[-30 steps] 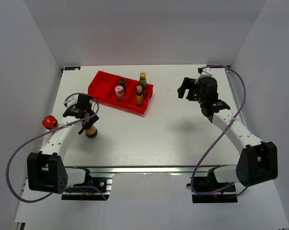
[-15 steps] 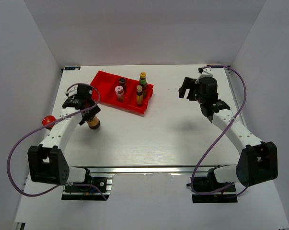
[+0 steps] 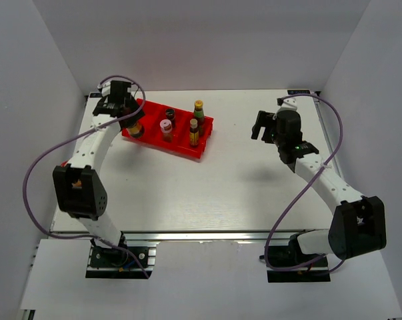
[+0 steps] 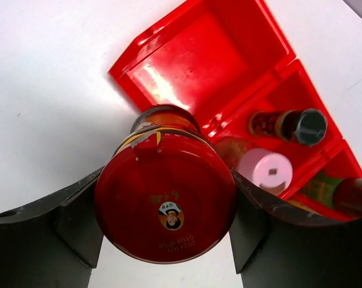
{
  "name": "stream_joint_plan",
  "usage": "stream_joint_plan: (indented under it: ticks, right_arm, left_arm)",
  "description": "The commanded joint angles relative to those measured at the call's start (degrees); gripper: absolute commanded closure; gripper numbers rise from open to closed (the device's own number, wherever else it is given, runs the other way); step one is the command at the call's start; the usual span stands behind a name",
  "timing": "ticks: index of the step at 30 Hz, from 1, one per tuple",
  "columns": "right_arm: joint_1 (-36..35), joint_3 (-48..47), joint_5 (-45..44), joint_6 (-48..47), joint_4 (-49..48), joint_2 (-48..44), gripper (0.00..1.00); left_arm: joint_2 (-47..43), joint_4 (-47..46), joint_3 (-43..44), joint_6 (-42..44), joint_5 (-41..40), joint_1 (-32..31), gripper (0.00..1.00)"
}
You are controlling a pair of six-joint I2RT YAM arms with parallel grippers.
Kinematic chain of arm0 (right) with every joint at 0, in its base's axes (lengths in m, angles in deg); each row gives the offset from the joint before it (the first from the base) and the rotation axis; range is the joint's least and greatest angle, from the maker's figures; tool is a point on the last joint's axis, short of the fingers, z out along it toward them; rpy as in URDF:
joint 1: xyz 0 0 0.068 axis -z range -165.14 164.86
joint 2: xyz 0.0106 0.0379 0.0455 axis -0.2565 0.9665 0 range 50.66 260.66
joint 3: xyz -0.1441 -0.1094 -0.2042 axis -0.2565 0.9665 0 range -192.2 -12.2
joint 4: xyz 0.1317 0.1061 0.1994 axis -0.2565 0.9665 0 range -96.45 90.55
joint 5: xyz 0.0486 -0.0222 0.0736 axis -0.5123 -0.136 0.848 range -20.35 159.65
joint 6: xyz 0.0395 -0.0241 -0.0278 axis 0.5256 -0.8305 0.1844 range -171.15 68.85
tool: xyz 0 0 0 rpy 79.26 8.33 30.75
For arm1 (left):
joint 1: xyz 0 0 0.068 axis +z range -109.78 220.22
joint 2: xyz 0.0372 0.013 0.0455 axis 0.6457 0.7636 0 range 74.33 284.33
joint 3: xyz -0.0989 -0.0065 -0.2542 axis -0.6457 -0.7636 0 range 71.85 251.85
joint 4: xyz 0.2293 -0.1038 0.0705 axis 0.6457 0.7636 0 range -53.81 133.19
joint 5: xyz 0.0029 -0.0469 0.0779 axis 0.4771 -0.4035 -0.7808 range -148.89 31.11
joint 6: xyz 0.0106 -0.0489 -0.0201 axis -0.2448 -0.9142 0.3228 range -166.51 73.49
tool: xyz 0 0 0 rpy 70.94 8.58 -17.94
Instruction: Organize the condiment bottles
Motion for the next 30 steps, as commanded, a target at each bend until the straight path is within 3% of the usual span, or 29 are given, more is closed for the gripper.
stream_joint_plan:
  ticks: [1,13,18,30]
  right_arm:
    - [0.27,0.05,-1.76,-0.43,-0.67,0.02,0.11]
    - [0.27,-0.13,-3.43,-1.05,1.18,2.22,0.11]
    - [0.27,-0.13,-3.70,-1.05,1.62,3.09,0.11]
    - [0.27,-0.57,-4.75,-0.78,2.76,3.97,0.11]
  left_arm:
    - [2.70,-5.35,8.99,3.94,-0.57,0.24,0.62]
    - [12.73,-10.35,18.86,9.74,-0.13,0.24,0.65]
    - [14.49,-15.89,16.85,10.89,0.30,0.24,0.65]
    - [24.86,-15.20,27.56,13.70,3.03,0.24,0.63]
